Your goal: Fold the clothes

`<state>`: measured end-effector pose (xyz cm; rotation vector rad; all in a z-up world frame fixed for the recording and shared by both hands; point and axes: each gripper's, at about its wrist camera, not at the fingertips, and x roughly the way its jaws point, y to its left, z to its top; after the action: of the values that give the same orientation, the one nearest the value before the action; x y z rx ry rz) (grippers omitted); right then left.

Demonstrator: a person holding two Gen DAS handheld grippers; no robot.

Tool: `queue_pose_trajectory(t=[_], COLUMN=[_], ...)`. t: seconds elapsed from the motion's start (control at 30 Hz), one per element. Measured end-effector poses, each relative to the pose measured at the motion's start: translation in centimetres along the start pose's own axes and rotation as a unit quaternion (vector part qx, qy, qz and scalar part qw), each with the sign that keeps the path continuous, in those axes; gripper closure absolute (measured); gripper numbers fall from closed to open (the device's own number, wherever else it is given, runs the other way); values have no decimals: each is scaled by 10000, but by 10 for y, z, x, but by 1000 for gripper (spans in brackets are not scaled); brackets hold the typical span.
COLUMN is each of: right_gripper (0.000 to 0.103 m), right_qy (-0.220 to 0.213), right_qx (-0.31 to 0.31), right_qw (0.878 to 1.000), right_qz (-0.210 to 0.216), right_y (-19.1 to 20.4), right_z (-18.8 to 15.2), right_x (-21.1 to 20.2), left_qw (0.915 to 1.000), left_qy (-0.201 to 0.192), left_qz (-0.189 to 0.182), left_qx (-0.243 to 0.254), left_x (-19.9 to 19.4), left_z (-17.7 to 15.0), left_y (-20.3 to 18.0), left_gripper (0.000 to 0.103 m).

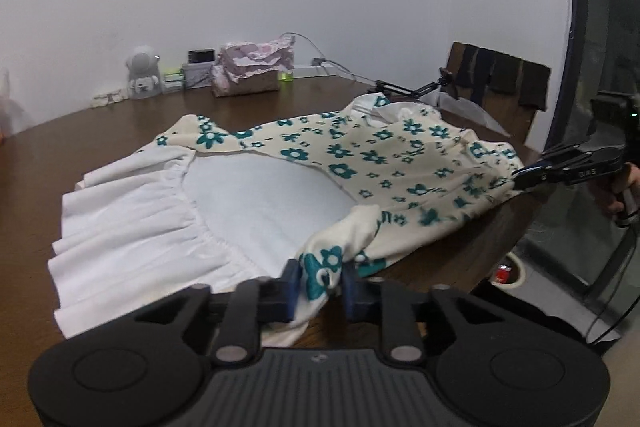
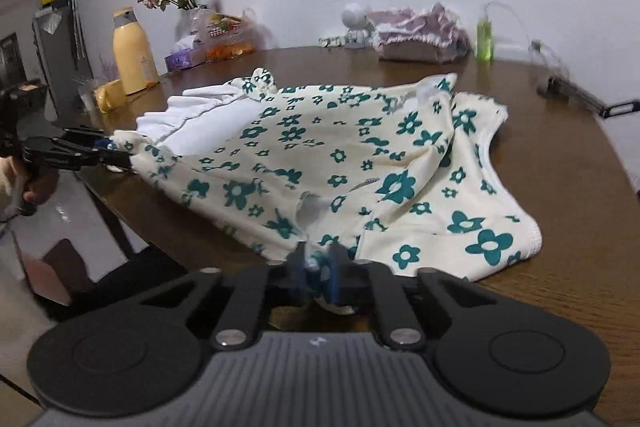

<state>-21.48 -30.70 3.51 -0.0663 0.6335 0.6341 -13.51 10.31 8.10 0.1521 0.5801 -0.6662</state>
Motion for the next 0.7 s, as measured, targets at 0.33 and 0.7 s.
queue_pose_trajectory(t=[0.33,0.7], right_gripper=[99,67], right_qy=[-195,-563], right_qx=[-224,-154], right_qw=[9995,9916], right_qz=[98,-1152], right_y=[-40,-68], right_z=[72,94], right_x=[10,25], left_qw=[9975,9984], left_qy=[68,2], left_qz=[-407,500], left_qx=[574,-250], left_x=[2,-24], left_z=[59,58], left_y=[28,87], left_gripper=[88,32])
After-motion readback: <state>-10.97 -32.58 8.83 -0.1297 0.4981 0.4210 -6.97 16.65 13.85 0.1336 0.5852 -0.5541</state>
